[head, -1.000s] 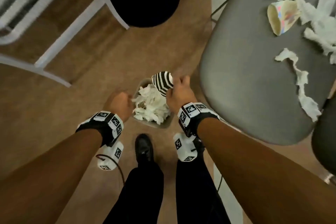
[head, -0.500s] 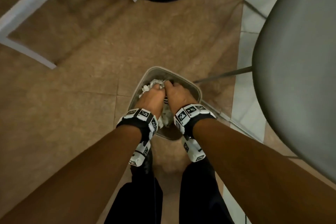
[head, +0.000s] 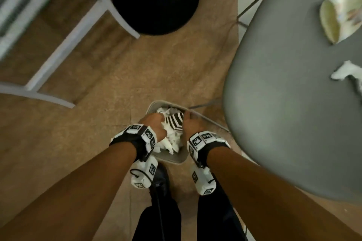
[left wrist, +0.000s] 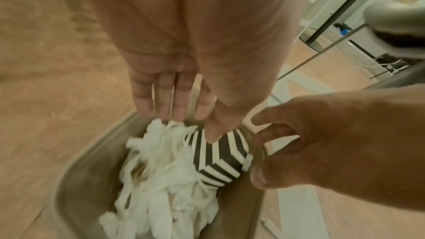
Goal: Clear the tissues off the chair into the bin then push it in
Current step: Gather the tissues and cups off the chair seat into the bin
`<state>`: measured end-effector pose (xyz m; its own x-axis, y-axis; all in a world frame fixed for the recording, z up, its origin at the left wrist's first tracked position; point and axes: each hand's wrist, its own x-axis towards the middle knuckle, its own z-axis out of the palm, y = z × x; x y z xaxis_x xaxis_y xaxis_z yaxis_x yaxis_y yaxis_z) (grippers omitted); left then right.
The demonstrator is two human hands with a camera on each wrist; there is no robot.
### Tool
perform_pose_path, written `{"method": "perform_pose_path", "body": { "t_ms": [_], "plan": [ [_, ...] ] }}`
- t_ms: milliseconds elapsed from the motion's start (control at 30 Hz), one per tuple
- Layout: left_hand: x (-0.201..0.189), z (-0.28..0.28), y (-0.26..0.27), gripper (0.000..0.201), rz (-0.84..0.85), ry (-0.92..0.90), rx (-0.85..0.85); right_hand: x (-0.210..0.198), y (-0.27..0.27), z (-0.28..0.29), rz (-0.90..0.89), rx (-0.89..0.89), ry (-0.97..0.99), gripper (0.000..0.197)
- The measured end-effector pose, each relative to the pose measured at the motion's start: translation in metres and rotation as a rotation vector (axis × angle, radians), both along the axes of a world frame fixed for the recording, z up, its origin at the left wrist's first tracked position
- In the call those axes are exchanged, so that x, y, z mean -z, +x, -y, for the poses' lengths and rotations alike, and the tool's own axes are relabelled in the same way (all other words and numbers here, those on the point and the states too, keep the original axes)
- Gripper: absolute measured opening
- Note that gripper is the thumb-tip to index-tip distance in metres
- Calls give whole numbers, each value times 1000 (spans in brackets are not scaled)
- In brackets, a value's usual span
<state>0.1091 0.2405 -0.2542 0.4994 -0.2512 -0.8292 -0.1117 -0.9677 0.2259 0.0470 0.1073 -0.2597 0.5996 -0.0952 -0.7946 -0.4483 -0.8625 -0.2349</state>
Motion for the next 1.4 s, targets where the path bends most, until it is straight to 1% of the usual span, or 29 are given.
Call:
{"method": "perform_pose_path", "body": {
  "t_ms": [67,133,167,200,267,333,367,433,500,567,600,667,733,800,867,967,1000,1033,1067,1100,1133,1233,1266,1333,1400],
  "plan": [
    [-37,19,17,34,39,8,42,-33,1,17,72,44,44,64],
    [-79,52,35,22,128,-8,60,-71,6,37,131,73,129,54],
    [-101,75,43,21,191,-26,54,-89,9,47,153,61,203,47],
    [-121,100,50,21,261,-65,24,-107,13,57,160,30,300,39],
    [-154,157,63,23,384,-220,-16,-143,24,80,177,11,495,28],
    [-180,216,72,19,423,-326,30,-174,31,119,215,135,567,23],
    [-194,251,76,19,446,-342,89,-185,34,151,247,223,549,23],
    [-211,284,87,22,488,-337,160,-198,38,196,296,350,476,26],
    [-219,330,90,25,500,-379,240,-204,30,259,364,493,336,26],
    [-217,372,86,28,515,-437,329,-205,17,318,447,605,179,19],
    [-215,391,83,32,524,-445,367,-202,11,346,492,632,75,18],
    [-202,425,73,47,525,-415,445,-198,-3,397,561,662,-93,18],
    [-187,446,63,64,491,-350,520,-190,-14,436,592,590,-228,30],
    [-170,455,55,75,451,-246,606,-185,-21,462,578,455,-336,47],
    [-155,454,52,78,440,-190,657,-179,-22,477,572,351,-384,64],
    [-145,447,53,69,490,-234,701,-169,-17,485,506,273,-360,94],
    [-145,445,52,65,501,-240,707,-166,-13,483,469,255,-344,101],
    [-146,442,52,60,503,-245,704,-162,-9,479,439,250,-322,104],
    [-148,439,51,56,501,-250,698,-159,-5,474,414,259,-291,103],
    [-150,435,50,52,497,-258,686,-159,-1,467,391,266,-250,97],
    [-153,431,47,47,492,-270,664,-160,4,460,366,254,-204,86],
    [-160,413,42,37,475,-311,592,-168,14,436,299,113,-147,40],
    [-163,405,41,35,471,-319,571,-170,17,427,311,89,-151,32],
    [-166,391,41,35,443,-337,536,-170,18,415,351,140,-160,25],
    [-170,375,41,37,409,-358,479,-170,18,405,394,239,-163,26]
  ]
}}
